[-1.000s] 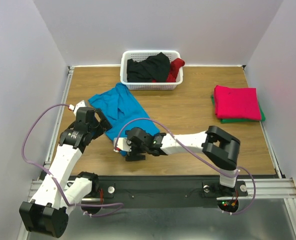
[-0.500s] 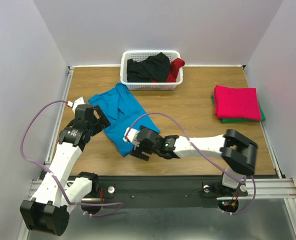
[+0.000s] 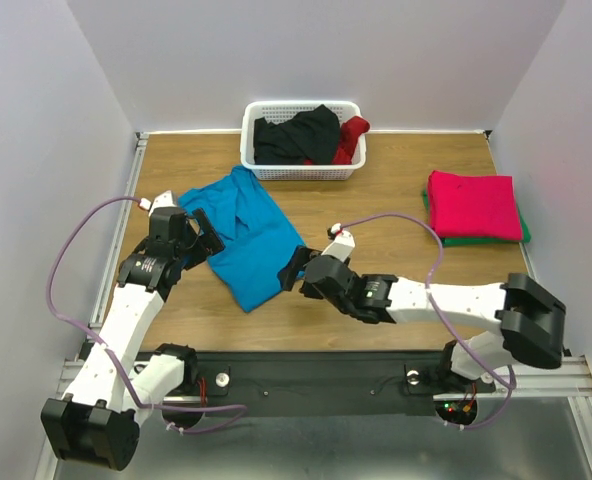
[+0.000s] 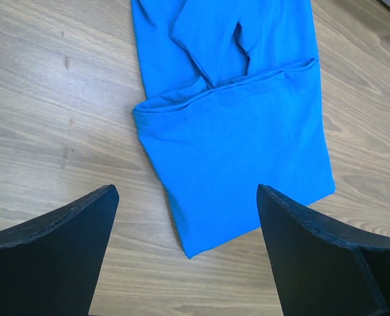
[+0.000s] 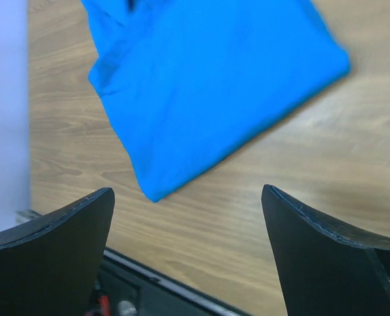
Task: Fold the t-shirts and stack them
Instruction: Fold the tshirt
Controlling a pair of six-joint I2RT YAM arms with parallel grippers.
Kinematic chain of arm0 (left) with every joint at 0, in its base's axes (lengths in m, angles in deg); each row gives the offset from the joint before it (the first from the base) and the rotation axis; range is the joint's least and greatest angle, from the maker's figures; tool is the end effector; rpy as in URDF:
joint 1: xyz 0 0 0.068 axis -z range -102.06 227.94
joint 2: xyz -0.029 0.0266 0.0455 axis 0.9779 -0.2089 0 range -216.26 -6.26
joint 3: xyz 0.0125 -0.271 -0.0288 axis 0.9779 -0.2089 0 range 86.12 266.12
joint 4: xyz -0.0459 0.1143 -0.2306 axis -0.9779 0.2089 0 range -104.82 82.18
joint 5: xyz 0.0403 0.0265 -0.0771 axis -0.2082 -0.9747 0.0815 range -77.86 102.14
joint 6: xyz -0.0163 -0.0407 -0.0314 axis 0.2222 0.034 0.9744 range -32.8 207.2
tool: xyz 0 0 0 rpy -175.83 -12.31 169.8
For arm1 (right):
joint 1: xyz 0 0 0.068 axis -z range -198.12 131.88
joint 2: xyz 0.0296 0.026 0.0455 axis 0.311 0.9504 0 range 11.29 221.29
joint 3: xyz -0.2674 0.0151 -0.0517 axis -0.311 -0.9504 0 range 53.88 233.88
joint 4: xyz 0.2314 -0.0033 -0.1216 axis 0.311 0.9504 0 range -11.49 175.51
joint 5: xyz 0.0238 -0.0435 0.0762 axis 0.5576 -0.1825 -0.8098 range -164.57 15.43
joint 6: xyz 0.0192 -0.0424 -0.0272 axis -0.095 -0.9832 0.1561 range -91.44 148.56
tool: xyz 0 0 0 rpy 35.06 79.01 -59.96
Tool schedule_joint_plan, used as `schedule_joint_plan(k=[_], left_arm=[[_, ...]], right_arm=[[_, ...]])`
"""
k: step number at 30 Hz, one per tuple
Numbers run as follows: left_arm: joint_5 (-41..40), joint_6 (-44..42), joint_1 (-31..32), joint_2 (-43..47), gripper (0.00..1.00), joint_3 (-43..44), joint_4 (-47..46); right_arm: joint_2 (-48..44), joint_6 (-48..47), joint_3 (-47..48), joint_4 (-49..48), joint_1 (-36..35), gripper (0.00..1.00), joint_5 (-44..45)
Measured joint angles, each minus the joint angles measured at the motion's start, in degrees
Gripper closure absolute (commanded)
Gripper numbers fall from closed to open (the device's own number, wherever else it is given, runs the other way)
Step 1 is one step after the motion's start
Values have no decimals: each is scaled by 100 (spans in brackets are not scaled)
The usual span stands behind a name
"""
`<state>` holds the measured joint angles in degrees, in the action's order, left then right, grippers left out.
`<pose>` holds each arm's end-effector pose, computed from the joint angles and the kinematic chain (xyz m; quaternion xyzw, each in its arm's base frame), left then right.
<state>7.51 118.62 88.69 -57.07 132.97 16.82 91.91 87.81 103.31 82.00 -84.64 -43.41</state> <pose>0.1879 -0.0328 0.2973 -0.1777 0.8709 -0.1308 0.4391 0.1378 0.2711 0.2390 0.0703 0.8594 0.2896 0.4155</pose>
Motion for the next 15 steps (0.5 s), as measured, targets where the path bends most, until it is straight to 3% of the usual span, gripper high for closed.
schedule_joint_plan(k=[1,7,15], left_arm=[[17,-15,-11,-9,2,0,-13],[101,-57,-76,-4,2,-2,-50],[125,-57,-120,28,2,-2,-61]], right_arm=[[153,365,-2,-2,46,10,-122],[863,2046,-118,26,372,24,-629],[1919,2712,380,-57,588,41,-1027]])
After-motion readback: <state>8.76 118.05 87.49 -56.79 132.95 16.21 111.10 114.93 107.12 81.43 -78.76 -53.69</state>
